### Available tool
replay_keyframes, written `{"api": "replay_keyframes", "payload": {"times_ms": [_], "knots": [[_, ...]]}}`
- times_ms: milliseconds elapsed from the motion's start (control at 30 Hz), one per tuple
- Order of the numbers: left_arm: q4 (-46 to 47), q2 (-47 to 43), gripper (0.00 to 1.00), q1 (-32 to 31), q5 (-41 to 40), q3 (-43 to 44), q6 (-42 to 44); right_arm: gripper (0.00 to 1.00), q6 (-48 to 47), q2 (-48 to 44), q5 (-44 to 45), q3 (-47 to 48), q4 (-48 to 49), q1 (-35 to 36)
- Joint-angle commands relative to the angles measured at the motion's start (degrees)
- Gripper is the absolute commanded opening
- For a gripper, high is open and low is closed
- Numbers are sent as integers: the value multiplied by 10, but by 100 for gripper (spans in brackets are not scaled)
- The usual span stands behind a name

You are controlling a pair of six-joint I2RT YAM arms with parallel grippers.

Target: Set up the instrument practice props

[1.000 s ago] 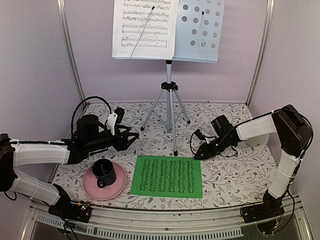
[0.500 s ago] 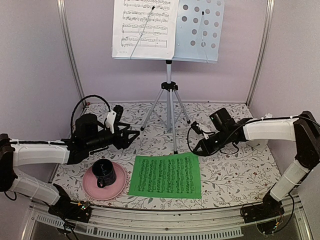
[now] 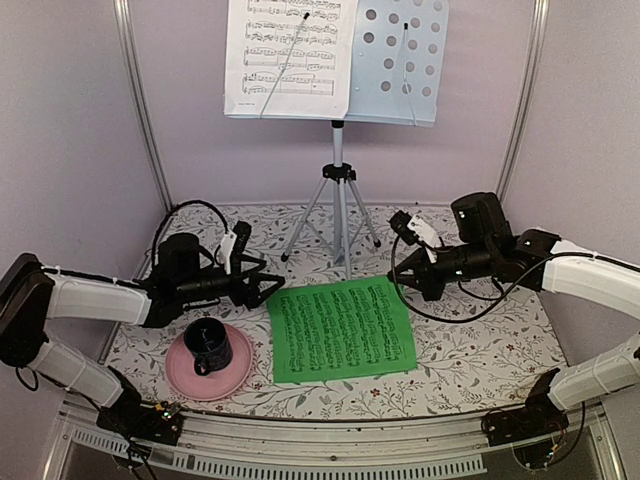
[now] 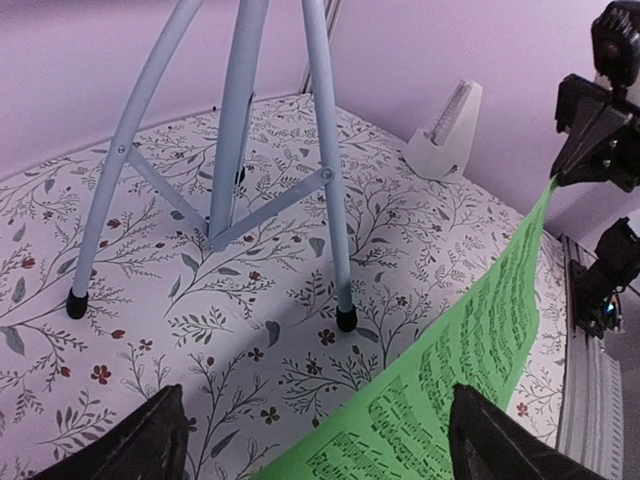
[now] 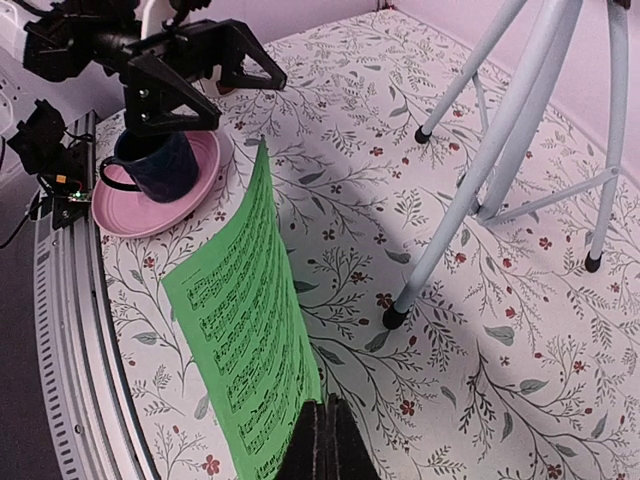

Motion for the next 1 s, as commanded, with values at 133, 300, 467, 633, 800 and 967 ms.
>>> {"api": "replay_keyframes", "payload": {"times_ms": [133,300,467,633,800,967], "knots": [[79,-19,91,25,44,-60,42,0,-72,-82,35,-7,-12,17],[153,-20,81,23,109,-94,44,0,-88,-115,41,-2,-12,17],[233,-18,46,4,157,-111,25,0,-91,-134,53,-9,-9,17],[292,9,6,-16,167,-98,-15,0,-88,-154,52,-18,15,17],[265,-24,0,-22,143,-84,-4,0,-85,-158,81,-16,5,17],[45,-79,0,-30,84,5,64,51,-92,-130,105,11,-36,17]]}}
